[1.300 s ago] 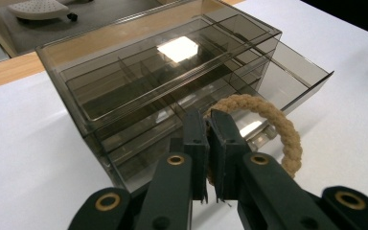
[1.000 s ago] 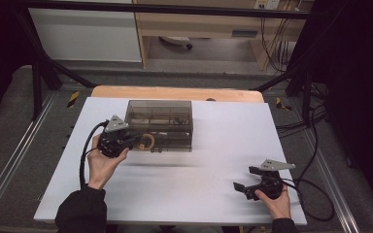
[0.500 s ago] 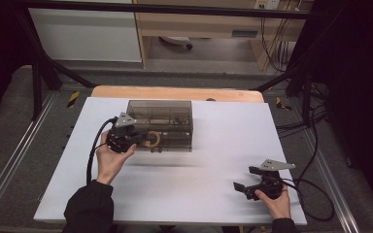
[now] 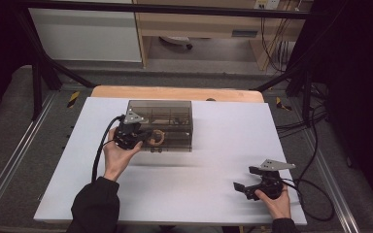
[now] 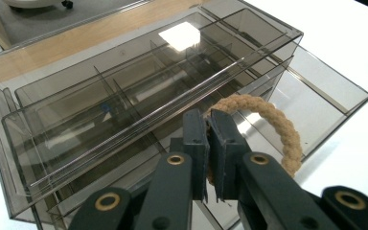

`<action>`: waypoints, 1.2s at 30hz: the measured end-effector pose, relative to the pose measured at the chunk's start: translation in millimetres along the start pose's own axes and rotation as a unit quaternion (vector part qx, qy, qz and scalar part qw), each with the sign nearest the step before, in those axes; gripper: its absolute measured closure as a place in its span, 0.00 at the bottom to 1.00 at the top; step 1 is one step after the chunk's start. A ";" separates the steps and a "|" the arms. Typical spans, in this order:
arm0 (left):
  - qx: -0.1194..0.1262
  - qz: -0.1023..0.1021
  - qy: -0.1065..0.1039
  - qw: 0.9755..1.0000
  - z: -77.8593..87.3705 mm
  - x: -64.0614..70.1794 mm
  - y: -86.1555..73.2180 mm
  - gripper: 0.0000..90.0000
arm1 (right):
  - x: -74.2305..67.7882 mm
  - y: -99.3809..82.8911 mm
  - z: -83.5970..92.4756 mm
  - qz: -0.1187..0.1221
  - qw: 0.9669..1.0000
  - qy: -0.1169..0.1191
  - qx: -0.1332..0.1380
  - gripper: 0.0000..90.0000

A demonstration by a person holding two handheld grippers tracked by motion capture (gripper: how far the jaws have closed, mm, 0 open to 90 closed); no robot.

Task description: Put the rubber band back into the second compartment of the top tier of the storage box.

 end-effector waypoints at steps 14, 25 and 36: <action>-0.008 -0.005 0.008 1.000 -12.4 -2.8 -2.4 0.95 | 0.0 -0.1 -0.1 0.000 1.000 0.000 0.000 0.01; -0.019 -0.009 0.008 1.000 -20.7 0.4 -6.2 0.95 | -0.1 -0.1 -0.1 0.000 1.000 0.000 0.000 0.01; -0.030 -0.008 0.010 0.999 -26.7 0.9 -13.3 0.94 | 0.1 -0.2 -0.2 0.000 1.000 0.000 -0.001 0.01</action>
Point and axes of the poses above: each handheld gripper's, and its own axes: z roughly backward along the jaws, y roughly out of its top, x roughly to its right, the point moved 10 cm from there along -z, roughly forward along the jaws, and after that the axes turned 10 degrees about -y, right-handed, at the moved point
